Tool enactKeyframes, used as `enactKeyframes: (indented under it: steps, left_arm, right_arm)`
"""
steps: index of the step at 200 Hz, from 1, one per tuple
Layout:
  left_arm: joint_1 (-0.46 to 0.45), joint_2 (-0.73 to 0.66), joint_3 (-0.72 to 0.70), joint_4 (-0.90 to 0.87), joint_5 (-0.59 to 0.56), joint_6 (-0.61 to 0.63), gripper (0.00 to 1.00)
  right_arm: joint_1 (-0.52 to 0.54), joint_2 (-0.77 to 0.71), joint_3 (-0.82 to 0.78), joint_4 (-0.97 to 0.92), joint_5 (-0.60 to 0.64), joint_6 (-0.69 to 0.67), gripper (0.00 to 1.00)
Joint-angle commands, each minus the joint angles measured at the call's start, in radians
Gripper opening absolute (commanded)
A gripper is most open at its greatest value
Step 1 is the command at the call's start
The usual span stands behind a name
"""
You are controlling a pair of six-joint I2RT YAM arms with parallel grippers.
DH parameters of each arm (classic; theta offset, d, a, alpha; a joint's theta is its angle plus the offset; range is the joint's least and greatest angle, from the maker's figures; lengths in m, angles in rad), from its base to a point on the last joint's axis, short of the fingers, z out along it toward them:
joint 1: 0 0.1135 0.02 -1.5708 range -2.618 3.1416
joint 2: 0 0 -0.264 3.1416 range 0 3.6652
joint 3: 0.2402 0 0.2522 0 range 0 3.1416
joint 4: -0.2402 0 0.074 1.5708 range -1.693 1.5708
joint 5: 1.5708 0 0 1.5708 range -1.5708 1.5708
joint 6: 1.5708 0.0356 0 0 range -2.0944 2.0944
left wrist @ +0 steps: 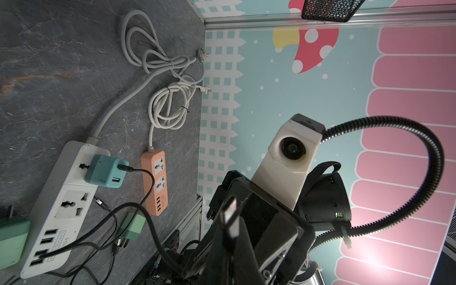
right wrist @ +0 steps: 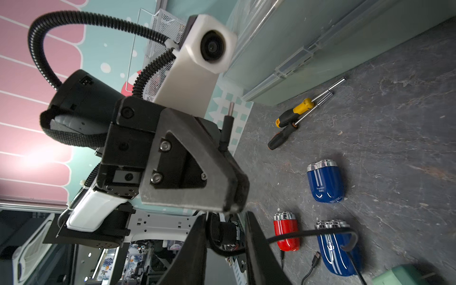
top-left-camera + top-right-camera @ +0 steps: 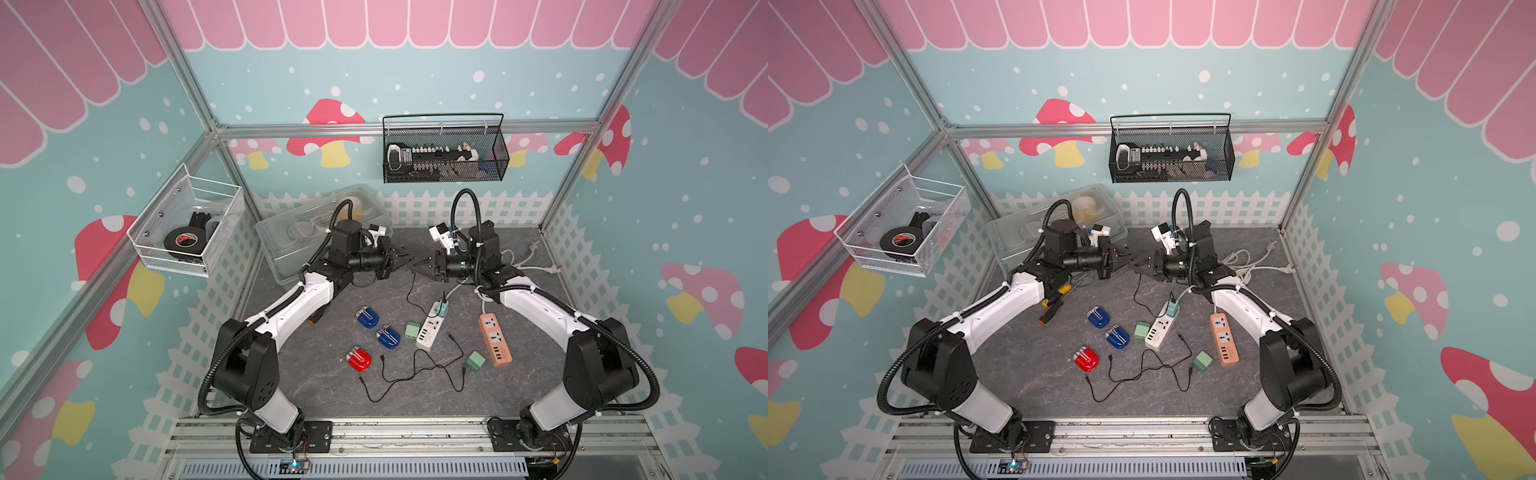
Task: Charge the electric shaver
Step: Pick up the charging cable from the center of the board.
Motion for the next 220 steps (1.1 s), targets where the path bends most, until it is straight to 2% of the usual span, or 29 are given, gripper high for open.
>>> enactKeyframes:
  steps: [1,12,16,27,33,47,76,100,137,171,220]
  left_arm:
    - [-0.005,-0.004,0.010,0.006,-0.014,-0.003,0.00]
    - [-0.002,-0.007,0.009,-0.002,-0.015,0.001,0.00]
    - [0.001,-0.009,0.009,-0.008,-0.015,0.004,0.01]
    - [0.001,-0.011,0.014,-0.031,-0.018,0.016,0.16]
    - [0.031,-0.012,0.019,-0.048,-0.018,0.027,0.24]
    - [0.054,-0.011,0.035,-0.092,-0.015,0.058,0.35]
    - [0.074,0.009,0.063,-0.140,-0.005,0.119,0.42]
    - [0.064,0.024,0.069,-0.124,0.011,0.121,0.42]
    - [0.064,0.018,0.049,-0.133,0.026,0.126,0.35]
    - [0.068,0.017,0.071,-0.287,-0.008,0.205,0.35]
    - [0.064,0.029,0.092,-0.296,-0.012,0.203,0.17]
  right_arm:
    - [0.002,0.006,0.029,0.010,0.009,0.008,0.09]
    - [0.002,0.006,0.029,0.001,0.009,0.012,0.00]
    - [0.002,0.004,0.029,-0.003,0.005,0.011,0.00]
    - [0.003,-0.001,0.028,-0.023,-0.009,0.007,0.00]
    - [0.002,-0.005,0.028,-0.039,-0.021,0.001,0.00]
    - [0.002,-0.016,0.026,-0.076,-0.052,-0.015,0.00]
    - [0.002,-0.038,0.026,-0.127,-0.103,-0.037,0.00]
    - [0.002,-0.036,0.026,-0.141,-0.102,-0.043,0.00]
    - [0.002,-0.030,0.028,-0.136,-0.074,-0.038,0.00]
    - [0.002,-0.030,0.036,-0.135,-0.070,-0.038,0.00]
    - [0.002,-0.025,0.036,-0.152,-0.073,-0.050,0.00]
